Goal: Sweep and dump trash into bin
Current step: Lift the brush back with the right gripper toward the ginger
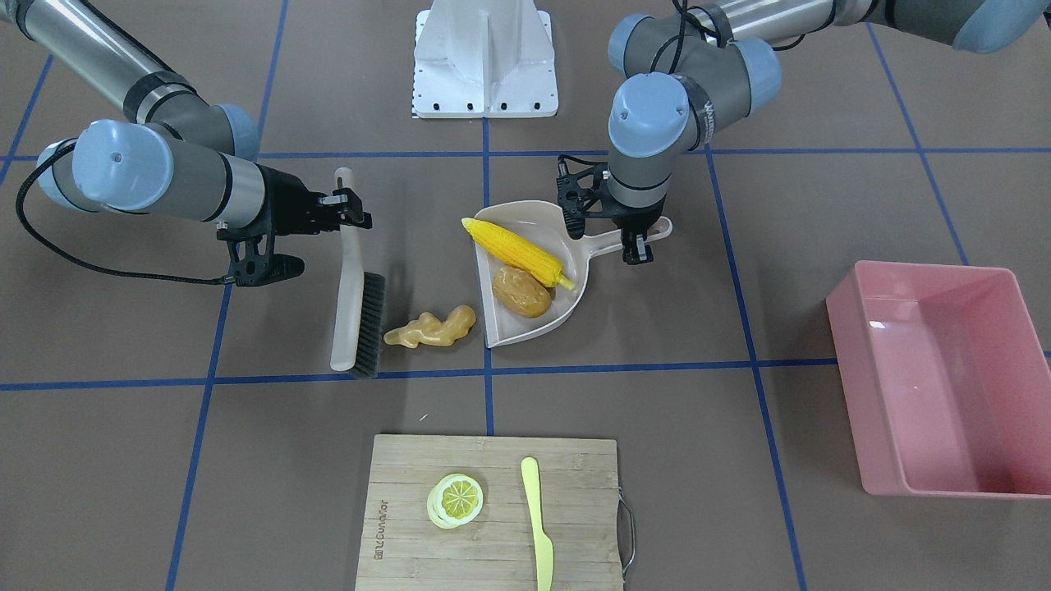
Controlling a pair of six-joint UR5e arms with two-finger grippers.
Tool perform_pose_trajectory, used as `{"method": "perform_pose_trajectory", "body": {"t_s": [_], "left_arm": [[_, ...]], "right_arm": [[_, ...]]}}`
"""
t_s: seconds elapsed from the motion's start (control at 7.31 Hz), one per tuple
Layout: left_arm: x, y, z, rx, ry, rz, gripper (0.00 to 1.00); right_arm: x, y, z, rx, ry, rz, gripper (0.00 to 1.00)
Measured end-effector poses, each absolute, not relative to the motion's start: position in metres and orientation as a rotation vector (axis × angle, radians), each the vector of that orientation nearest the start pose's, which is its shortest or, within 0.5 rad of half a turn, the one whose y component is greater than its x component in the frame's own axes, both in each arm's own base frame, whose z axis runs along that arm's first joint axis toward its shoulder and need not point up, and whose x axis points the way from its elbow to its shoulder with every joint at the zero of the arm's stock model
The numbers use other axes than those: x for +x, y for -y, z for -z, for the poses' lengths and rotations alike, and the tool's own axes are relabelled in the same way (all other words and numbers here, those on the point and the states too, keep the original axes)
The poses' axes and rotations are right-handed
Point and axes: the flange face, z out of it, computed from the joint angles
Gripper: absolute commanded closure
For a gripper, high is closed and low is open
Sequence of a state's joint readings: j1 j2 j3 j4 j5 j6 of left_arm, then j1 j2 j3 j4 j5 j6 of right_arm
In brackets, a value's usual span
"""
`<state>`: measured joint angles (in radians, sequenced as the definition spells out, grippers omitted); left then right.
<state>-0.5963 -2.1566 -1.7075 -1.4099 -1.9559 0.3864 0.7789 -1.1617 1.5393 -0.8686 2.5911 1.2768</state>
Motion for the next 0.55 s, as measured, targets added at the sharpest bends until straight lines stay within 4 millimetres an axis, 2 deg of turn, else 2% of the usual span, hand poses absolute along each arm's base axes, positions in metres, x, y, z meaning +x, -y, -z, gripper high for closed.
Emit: {"method": "perform_pose_trajectory", "body": {"t_s": [0.27, 0.55], "left_arm": [[0.494, 0.451, -0.286, 0.462, -0.570, -1.404, 1.00], [0.493, 0.451, -0.291, 0.471, -0.574, -1.398, 1.00]], "right_arm": [[-0.438, 0.462, -0.359, -0.291, 1.264, 0.163, 1.00], [-0.457, 0.449, -0.356, -0.297, 1.259, 0.189, 1.00]]}}
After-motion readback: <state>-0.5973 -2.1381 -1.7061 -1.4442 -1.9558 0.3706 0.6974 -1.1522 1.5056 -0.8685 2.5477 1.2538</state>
